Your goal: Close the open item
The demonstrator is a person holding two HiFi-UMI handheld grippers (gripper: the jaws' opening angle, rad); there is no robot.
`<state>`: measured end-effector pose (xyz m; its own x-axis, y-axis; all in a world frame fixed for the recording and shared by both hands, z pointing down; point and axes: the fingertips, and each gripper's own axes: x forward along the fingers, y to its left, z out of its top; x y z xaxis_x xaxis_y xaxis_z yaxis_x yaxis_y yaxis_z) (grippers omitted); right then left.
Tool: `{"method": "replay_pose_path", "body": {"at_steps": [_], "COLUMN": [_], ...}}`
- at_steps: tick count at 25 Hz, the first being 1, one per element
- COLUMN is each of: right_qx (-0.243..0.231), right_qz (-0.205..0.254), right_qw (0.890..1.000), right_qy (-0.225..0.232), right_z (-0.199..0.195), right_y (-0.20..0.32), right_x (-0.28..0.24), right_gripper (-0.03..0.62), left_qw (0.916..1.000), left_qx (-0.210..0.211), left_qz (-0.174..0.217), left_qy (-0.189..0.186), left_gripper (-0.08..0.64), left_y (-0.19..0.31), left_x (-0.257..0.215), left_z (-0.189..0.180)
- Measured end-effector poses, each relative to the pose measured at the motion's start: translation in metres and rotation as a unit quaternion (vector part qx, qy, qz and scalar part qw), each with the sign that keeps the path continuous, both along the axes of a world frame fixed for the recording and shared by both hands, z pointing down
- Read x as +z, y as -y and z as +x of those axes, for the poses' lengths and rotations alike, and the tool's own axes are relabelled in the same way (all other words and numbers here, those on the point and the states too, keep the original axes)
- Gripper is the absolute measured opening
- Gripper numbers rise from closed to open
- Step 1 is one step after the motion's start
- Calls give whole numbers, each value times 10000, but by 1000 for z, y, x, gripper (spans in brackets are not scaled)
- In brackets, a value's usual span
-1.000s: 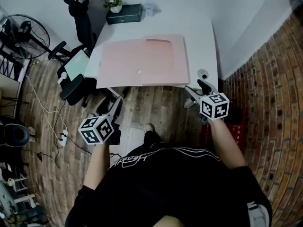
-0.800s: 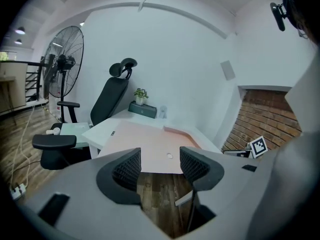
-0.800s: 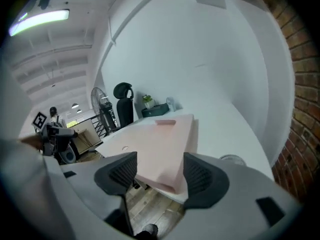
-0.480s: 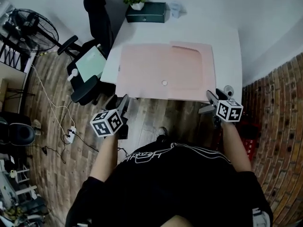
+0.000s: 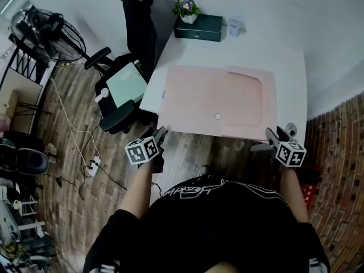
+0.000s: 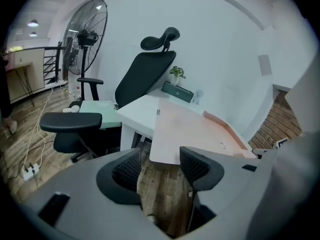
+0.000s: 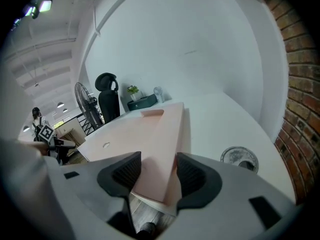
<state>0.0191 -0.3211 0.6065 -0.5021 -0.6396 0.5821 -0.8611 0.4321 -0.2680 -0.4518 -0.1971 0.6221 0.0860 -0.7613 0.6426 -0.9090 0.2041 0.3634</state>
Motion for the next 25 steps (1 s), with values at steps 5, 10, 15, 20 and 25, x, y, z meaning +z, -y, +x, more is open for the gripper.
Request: {"method": "replay_pose_path", "body": {"at_steps": [5,10,15,20,25], "right_qx": [48,191,232,243,233], "right_qz": [-52,11,60,66,57], "right_qw": [9999,9997,9996,9996,9996], "right_qy": [-98,-169,-143,-158,-154], "right_z": [-1,1,0,-1,-2], "right_y": [-2,-4,-2,-4,-4], "right_x": [2,-1,-2,-1,-2], "right_gripper": [222,219,219,218,218], "left_qw": [9995,9967,9962,9968,9969], "left_qx": [-13,148,281,214,104], "left_qz": [-78,-146,-78,107,240], "left_qy": [-297,-791,-826,-757,-738], "left_gripper": [245,220,174,120,94], "left_y": [12,21,25,23,23], "left_x": [16,22,17,-1,-22], "left_z": [-5,-3,-1,-8,-9]}}
